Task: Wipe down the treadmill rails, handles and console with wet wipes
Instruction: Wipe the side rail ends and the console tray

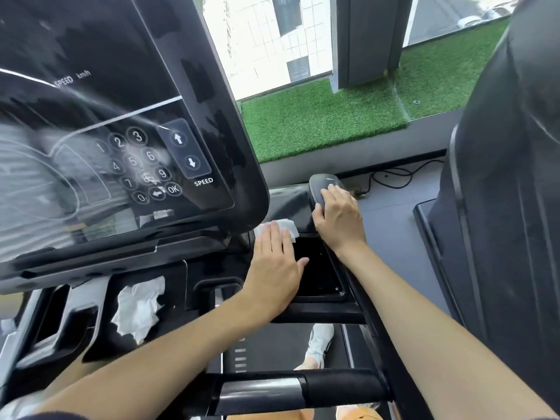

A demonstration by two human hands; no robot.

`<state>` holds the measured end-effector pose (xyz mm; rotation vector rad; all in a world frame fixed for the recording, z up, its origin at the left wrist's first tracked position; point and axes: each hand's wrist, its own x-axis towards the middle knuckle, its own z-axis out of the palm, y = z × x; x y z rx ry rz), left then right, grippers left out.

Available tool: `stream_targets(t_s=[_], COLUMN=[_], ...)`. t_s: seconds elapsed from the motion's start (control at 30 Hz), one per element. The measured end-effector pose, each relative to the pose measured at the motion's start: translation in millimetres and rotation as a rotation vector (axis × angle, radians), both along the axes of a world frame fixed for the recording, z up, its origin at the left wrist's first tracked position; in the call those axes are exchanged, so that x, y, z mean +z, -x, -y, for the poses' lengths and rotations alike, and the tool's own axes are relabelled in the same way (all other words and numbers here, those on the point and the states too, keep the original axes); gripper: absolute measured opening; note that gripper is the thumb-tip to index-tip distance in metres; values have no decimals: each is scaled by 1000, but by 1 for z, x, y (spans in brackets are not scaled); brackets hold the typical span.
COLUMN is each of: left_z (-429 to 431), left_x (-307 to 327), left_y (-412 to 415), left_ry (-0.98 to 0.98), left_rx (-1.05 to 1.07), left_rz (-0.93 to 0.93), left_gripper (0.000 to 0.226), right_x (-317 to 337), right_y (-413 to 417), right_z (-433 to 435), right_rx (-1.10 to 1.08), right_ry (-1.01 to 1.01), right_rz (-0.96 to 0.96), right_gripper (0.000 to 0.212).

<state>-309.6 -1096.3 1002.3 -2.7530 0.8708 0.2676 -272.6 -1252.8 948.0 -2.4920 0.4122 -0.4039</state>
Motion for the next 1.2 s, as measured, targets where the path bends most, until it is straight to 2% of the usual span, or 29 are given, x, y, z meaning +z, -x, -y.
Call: stream_targets(t_s=[0.07,0.13,0.17,0.23,0.3,0.43,0.6,0.67,0.77,0.87,0.97,1.03,1.13,1.2], left_z=[4,21,32,38,30,6,44,64,60,28,25,45,74,83], left_x=[0,14,25,32,19,4,22,28,15,-9,-5,-3,-21,-29], left_y=[-14,-39,-52,-64,-53,-22,-61,-76,-73,-48,-60,-85,-120,-129], left_ry=[-12,53,31,-6,-1,-12,-50,-123,-70,126,186,222,186,177], left_rx=[32,115,142,88,112,17,69,176,205,13,-77,18,151,182], left_rz=[-45,3,-73,-103,-31,-104,75,51,80,-50,4,-37,-87,-132], left_gripper=[64,54,52,48,47,56,43,41,42,47,49,50,28,28], right_x=[1,0,0,-1,-2,-3,-2,-4,-4,-4,-4,-6,-5,-3], right_y=[0,1,1,2,3,0,1,0,-2,-3,-5,-5,-4,-4], right_z=[0,0,0,0,0,0,0,0,-1,-1,0,1,1,2], right_rx=[0,-2,1,10,14,-4,-8,-5,-15,-23,-16,-24,-18,-20], right_ry=[5,11,14,15,13,11,39,47,33,46,43,30,-6,-7], right_rz=[3,1,-2,-6,-5,14,51,55,63,89,113,117,98,96], right_gripper=[26,28,29,32,32,33,30,31,31,27,24,28,36,40])
